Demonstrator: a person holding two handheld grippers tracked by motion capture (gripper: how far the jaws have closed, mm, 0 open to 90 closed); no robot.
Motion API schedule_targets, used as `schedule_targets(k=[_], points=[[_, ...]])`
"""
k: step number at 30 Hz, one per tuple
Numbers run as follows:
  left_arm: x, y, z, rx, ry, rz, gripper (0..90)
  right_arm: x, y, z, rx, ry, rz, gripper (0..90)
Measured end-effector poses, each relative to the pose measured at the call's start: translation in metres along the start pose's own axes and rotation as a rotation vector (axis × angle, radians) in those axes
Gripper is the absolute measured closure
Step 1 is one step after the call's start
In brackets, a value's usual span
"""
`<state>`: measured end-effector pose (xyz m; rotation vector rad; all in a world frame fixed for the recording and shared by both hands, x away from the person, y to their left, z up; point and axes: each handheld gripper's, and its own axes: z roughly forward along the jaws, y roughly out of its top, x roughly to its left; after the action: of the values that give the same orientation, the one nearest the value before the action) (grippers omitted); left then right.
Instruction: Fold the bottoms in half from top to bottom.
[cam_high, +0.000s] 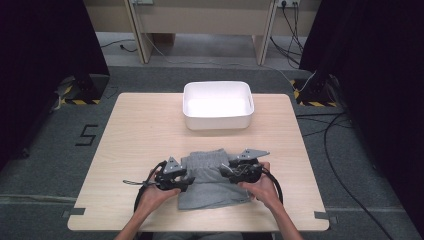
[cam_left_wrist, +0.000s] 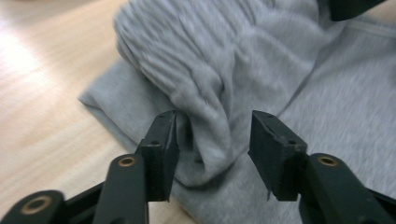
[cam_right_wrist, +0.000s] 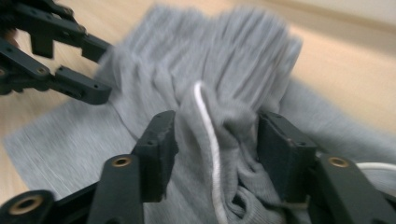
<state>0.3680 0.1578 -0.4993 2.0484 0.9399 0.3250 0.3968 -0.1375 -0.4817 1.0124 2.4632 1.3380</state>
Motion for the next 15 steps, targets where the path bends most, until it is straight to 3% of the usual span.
schedule_targets(k=[4, 5, 9, 15], points=[[0.009, 0.012, -0.004, -0.028, 0.019, -0.027, 45.4, -0.005, 0.016, -0.010, -0.030, -0.041, 0.013, 40.6], [0.012, 0.015, -0.005, -0.039, 0.011, -0.049, 45.0, -0.008, 0.021, -0.011, -0.029, -0.048, 0.025, 39.4], [0.019, 0.021, -0.002, -0.056, -0.015, -0.093, 43.9, -0.017, 0.032, -0.004, 0.006, -0.007, 0.078, 36.5], [0.024, 0.025, 0.009, -0.040, -0.050, -0.148, 41.2, -0.023, 0.040, 0.023, 0.094, 0.037, 0.133, 32.9]])
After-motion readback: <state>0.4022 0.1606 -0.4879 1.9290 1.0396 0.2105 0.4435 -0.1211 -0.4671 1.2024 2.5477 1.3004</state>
